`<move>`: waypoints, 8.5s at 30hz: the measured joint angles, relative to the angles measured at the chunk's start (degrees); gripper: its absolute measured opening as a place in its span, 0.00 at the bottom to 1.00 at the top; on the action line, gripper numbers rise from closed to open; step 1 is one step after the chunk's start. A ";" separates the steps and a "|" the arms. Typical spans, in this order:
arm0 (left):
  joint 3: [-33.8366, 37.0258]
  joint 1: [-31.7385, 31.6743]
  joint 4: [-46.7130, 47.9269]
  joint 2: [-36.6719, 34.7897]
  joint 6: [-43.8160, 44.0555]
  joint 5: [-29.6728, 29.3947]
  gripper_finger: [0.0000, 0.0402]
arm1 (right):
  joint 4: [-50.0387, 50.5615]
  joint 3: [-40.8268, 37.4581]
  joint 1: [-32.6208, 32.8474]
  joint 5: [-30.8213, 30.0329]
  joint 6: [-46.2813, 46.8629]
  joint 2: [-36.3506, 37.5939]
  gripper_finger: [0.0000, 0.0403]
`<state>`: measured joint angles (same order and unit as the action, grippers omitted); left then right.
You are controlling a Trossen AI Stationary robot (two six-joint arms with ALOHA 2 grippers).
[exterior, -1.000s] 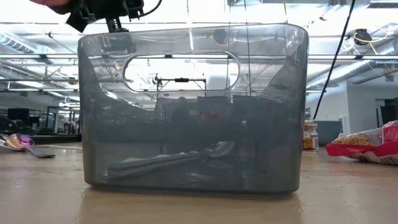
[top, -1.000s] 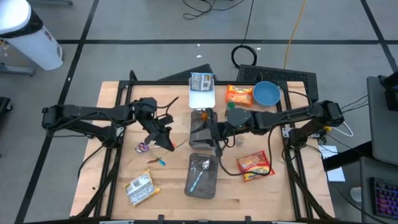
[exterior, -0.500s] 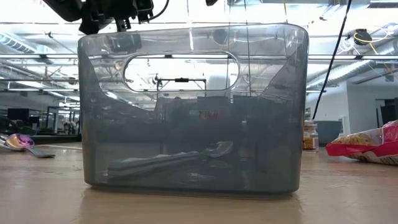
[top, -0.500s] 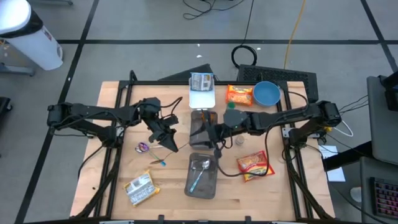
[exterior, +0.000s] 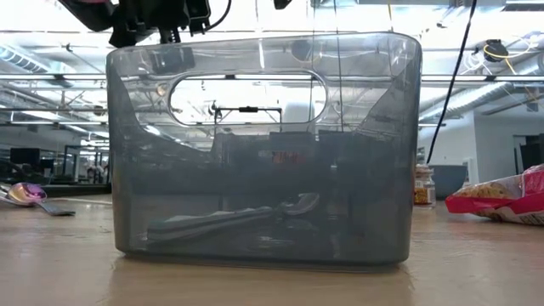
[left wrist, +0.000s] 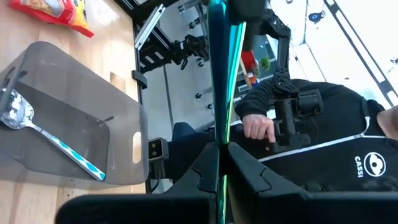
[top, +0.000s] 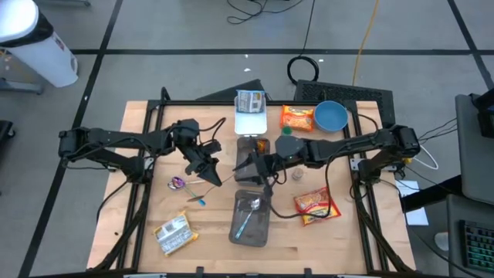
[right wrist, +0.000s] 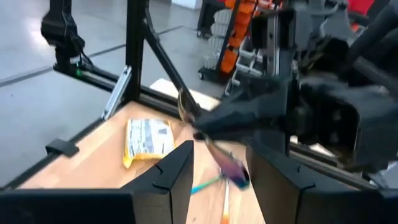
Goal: Pick & Place Food Item
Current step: Put the blue spoon into the bottom black bin
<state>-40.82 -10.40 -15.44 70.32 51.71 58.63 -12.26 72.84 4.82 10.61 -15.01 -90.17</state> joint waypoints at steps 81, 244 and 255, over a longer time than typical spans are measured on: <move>0.00 -31.35 14.30 -24.39 -23.15 -26.74 0.34 | 10.09 -1.52 -10.92 -21.09 18.56 20.26 0.00; -33.86 15.50 33.70 13.07 2.01 -28.17 0.01 | -34.67 -37.98 -12.21 -11.04 51.95 26.39 0.63; -33.88 16.05 23.73 23.83 13.86 -30.16 0.01 | -15.81 -39.41 -12.46 -12.44 43.81 43.02 0.63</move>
<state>-74.70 5.65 8.30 94.16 65.57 28.48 -28.07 33.43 -7.64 -1.83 28.80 -47.14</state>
